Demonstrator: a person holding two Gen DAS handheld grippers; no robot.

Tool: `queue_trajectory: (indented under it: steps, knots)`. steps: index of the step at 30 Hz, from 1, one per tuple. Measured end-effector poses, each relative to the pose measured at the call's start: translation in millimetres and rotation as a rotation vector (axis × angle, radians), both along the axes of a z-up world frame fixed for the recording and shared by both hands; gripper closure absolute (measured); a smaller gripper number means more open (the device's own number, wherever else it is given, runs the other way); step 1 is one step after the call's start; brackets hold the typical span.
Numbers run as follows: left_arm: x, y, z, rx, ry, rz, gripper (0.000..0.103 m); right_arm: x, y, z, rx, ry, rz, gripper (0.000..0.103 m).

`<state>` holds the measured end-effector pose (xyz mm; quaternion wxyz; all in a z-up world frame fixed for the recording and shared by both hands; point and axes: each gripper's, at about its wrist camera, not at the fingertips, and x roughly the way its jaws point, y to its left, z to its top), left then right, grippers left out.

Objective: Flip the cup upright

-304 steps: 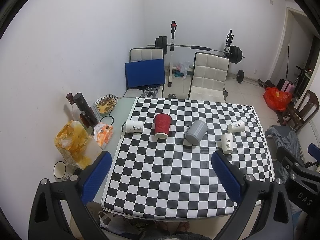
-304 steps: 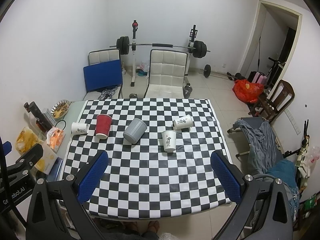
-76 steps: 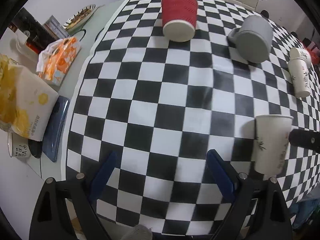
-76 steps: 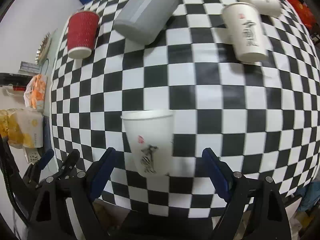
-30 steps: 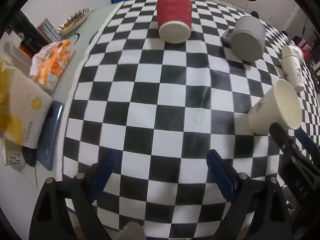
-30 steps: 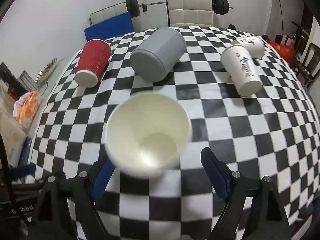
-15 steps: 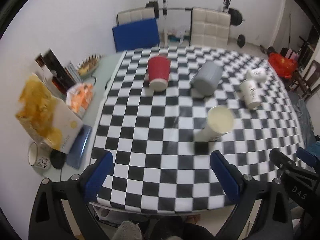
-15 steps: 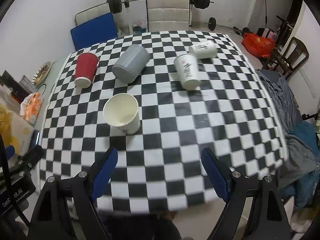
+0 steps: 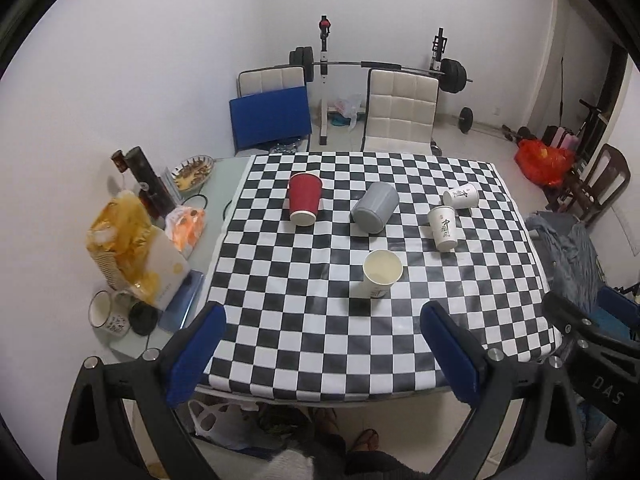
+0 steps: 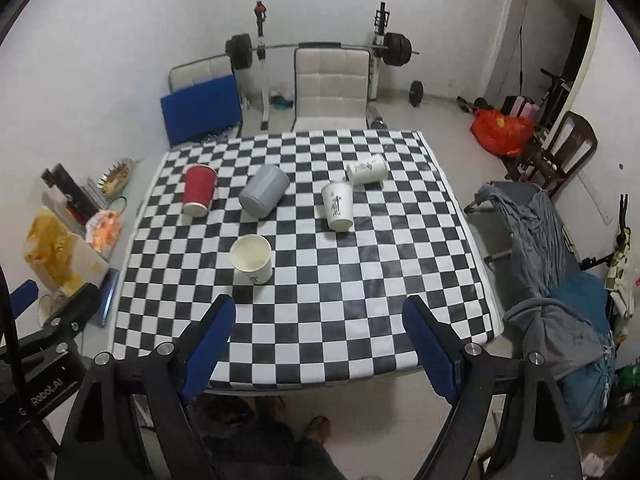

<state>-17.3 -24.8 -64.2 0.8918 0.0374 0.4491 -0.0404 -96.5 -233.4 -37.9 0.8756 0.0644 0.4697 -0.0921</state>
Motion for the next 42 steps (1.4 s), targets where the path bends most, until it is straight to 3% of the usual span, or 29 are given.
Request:
queue_trajectory:
  steps: [6,18,42]
  knots:
    - [-12.1,0.2,21.4,0.002,-0.021,0.023,0.004,-17.5,4.4,30.9,0.01,-0.022,0.018,0.016]
    - [-20.5,3.6,42.9,0.006,-0.06,0.042,0.004,-30.2,8.1,59.0,0.022,-0.044,0.035,0.016]
    - [-19.7,5.7,46.5,0.012,-0.069,0.046,0.004,-26.4,10.7,64.3,-0.02,-0.049,0.013,0.016]
